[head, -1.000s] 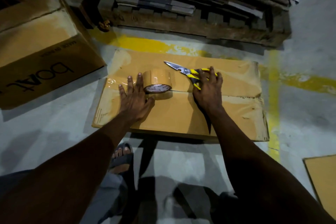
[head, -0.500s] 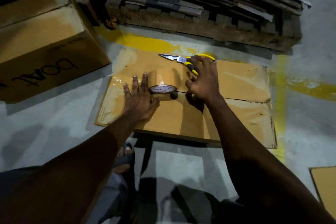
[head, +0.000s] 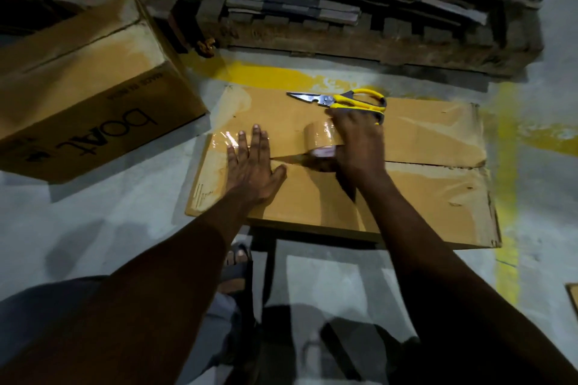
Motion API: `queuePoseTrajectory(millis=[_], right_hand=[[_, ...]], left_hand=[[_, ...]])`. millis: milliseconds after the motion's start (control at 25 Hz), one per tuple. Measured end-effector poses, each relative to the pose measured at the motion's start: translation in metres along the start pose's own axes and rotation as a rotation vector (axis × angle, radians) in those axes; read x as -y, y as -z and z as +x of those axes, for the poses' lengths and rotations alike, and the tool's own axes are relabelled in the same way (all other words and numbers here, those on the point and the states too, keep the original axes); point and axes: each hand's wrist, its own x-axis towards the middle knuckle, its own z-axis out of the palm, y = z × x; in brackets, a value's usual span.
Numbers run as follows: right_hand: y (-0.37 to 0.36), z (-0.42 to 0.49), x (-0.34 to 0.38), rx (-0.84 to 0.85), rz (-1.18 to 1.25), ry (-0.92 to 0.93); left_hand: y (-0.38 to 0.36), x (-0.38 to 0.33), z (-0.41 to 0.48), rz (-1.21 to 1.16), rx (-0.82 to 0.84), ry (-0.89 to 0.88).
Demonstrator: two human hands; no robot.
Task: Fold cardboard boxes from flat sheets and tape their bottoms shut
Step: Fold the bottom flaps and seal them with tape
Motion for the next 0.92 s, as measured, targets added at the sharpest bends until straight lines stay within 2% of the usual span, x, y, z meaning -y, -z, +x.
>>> queuePoseTrajectory(millis=[80, 160, 400, 520, 640, 800, 920], right_hand=[[0.015, -0.010, -0.041, -0.113, -0.065, -0.113], [0.019, -0.017, -0.063, -0.119, -0.091, -0.146], [0.019, -0.014, -0.046, -0.106, 0.067, -0.060], [0.019, -0.014, -0.040, -0.007, 0.182, -0.052], [0.024, -0.007, -0.039, 0.092, 0.050, -0.009], [0.037, -0.009, -0.048, 0.208, 0.004, 0.038], [0.051, -0.031, -0.079, 0.066, 0.007, -0.035]], left_hand=[[0.002, -0.001, -0.001, 0.010, 0.017, 0.038], [0.004, -0.012, 0.000, 0.046, 0.031, 0.025], [-0.001, -0.084, 0.001, 0.099, 0.047, -0.199], [-0.012, -0.100, -0.004, 0.093, 0.046, -0.237], [-0.015, -0.102, -0.003, 0.117, 0.037, -0.263], [-0.018, -0.100, -0.002, 0.142, 0.032, -0.264], [-0.018, -0.097, -0.002, 0.120, 0.053, -0.232]])
